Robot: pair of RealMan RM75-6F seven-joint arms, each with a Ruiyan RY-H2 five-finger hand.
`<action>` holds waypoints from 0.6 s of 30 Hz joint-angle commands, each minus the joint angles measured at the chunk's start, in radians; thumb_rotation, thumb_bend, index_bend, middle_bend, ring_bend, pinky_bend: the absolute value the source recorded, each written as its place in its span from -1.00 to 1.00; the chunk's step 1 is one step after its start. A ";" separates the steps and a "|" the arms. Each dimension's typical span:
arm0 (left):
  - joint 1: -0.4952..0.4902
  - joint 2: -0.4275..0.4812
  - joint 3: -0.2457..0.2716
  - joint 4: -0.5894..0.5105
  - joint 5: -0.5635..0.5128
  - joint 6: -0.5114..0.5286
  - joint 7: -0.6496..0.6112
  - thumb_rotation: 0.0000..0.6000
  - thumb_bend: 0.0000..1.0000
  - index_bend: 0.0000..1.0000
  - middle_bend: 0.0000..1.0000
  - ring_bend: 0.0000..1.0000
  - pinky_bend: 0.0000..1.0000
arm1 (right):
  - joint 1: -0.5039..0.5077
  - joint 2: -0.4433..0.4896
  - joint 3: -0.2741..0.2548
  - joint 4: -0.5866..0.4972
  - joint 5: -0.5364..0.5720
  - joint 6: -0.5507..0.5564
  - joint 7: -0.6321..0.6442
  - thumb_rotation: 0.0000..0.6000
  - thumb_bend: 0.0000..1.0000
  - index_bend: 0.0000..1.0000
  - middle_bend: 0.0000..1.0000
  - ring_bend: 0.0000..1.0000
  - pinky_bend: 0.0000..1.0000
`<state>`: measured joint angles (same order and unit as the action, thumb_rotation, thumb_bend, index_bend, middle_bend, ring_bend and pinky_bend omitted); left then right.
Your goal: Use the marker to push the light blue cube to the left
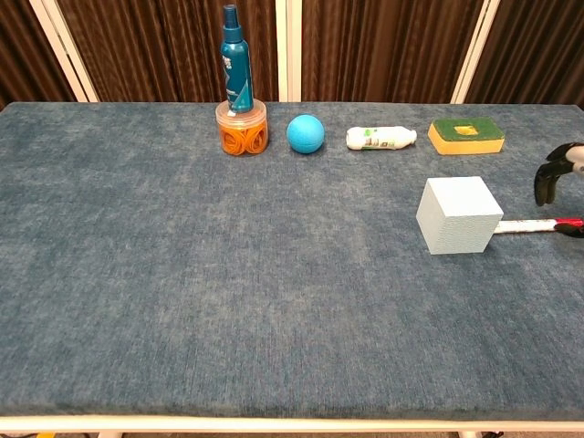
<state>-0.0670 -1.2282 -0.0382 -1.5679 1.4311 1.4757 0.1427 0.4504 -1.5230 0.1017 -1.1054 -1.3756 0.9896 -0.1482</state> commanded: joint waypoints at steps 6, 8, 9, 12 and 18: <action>-0.001 -0.002 -0.001 0.005 -0.002 -0.005 -0.007 1.00 -0.72 -0.57 -0.69 -0.81 -0.74 | 0.015 -0.046 -0.010 0.051 0.010 -0.015 -0.017 1.00 -0.64 -0.07 -0.13 -0.76 -0.58; -0.001 -0.003 -0.001 0.008 -0.002 -0.006 -0.010 1.00 -0.72 -0.57 -0.69 -0.81 -0.74 | 0.018 -0.055 -0.009 0.064 0.016 -0.021 -0.016 1.00 -0.63 -0.07 -0.12 -0.76 -0.58; -0.001 -0.003 -0.001 0.009 -0.002 -0.006 -0.011 1.00 -0.72 -0.57 -0.69 -0.81 -0.74 | 0.020 -0.059 -0.009 0.069 0.018 -0.024 -0.016 1.00 -0.62 -0.07 -0.12 -0.76 -0.58; 0.000 -0.004 -0.001 0.012 -0.004 -0.006 -0.015 1.00 -0.72 -0.57 -0.69 -0.81 -0.74 | 0.026 -0.070 -0.008 0.084 0.024 -0.033 -0.014 1.00 -0.58 -0.06 -0.10 -0.75 -0.58; 0.003 -0.006 -0.002 0.019 -0.004 -0.003 -0.023 1.00 -0.72 -0.57 -0.69 -0.81 -0.74 | 0.033 -0.079 -0.008 0.097 0.025 -0.034 -0.006 1.00 -0.48 -0.01 -0.04 -0.71 -0.58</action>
<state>-0.0640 -1.2340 -0.0399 -1.5492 1.4274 1.4724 0.1202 0.4831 -1.6024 0.0941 -1.0084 -1.3504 0.9561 -0.1540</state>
